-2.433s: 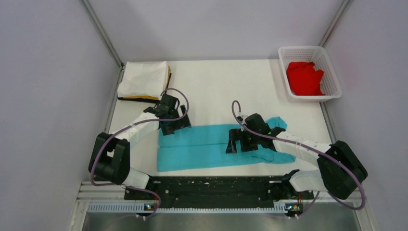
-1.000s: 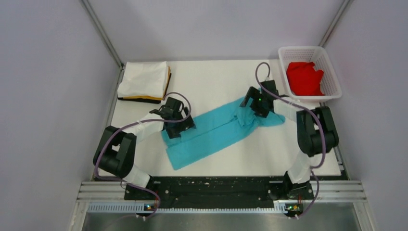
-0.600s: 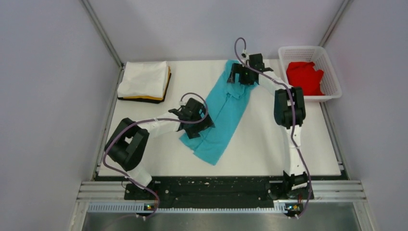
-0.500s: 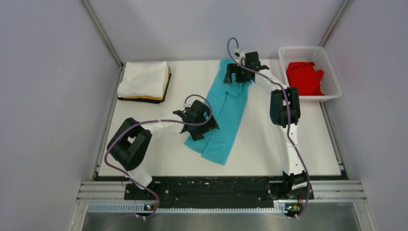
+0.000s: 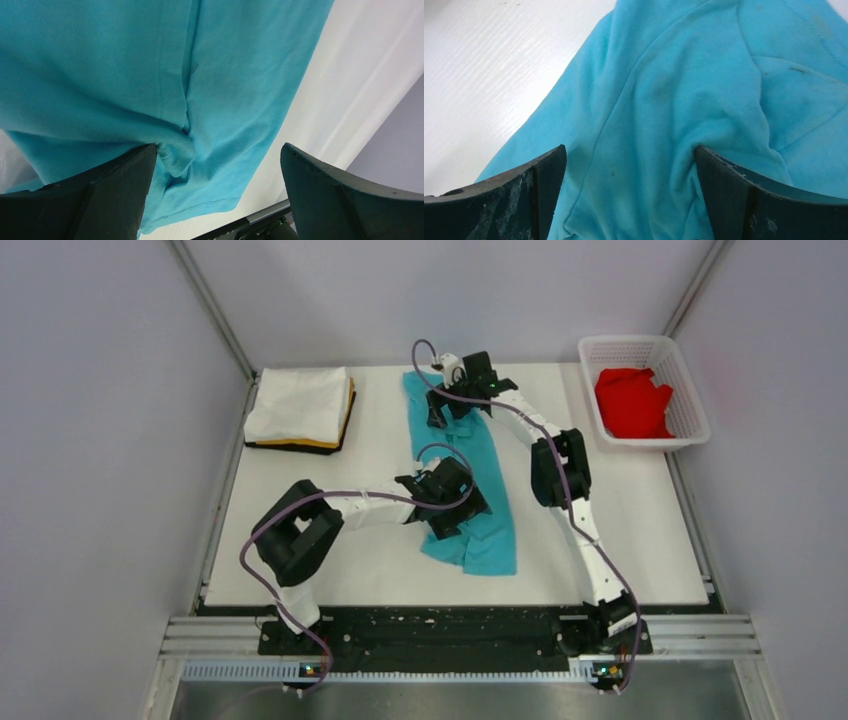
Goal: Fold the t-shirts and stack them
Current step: Rotate the tshirt 90 degrees, then grab the bottom of the folded rectangular tshirt with both arms
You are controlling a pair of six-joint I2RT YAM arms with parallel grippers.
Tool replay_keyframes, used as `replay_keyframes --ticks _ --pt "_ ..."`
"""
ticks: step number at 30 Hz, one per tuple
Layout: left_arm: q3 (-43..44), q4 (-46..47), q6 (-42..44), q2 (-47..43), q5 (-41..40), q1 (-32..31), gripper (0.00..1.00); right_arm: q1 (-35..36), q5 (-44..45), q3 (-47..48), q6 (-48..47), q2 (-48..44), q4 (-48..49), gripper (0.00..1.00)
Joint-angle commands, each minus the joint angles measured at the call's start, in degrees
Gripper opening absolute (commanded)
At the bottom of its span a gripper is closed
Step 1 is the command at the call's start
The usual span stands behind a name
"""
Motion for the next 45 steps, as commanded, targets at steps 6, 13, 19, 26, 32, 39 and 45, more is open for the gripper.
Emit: replay_keyframes --ticks 6,13,19,26,32,39,45 --pt "-2.76 -9.11 5.75 -12.29 -8.93 -3.76 0.99 0.00 16.99 5.73 4.64 -12.70 5.29 0.99" --pt "-8.52 -20.00 11.19 -23.76 -17.02 -4.60 0.99 0.02 33.01 -22.84 18.12 -38.95 3.17 0.99" --pt "-16.73 -18.89 15.10 -29.86 -9.80 -4.65 0.98 -0.42 33.09 -64.14 34.36 -64.80 -0.31 0.99" --pt "-25.70 -7.20 14.39 -29.43 -6.77 -4.60 0.81 -0.35 25.18 -88.70 43.13 -86.84 0.03 0.99" --pt "-26.79 -1.65 14.35 -24.61 -5.75 -4.60 0.64 -0.33 25.37 -94.73 44.36 -94.69 -2.37 0.98" --pt "-28.32 -0.55 12.69 -24.01 -4.46 -4.69 0.38 -0.35 25.96 -95.94 44.51 -96.88 -6.28 0.98" --pt "-30.12 -0.46 12.47 -25.59 -3.40 -4.77 0.36 -0.35 25.40 -97.14 44.93 -97.62 -6.66 0.98"
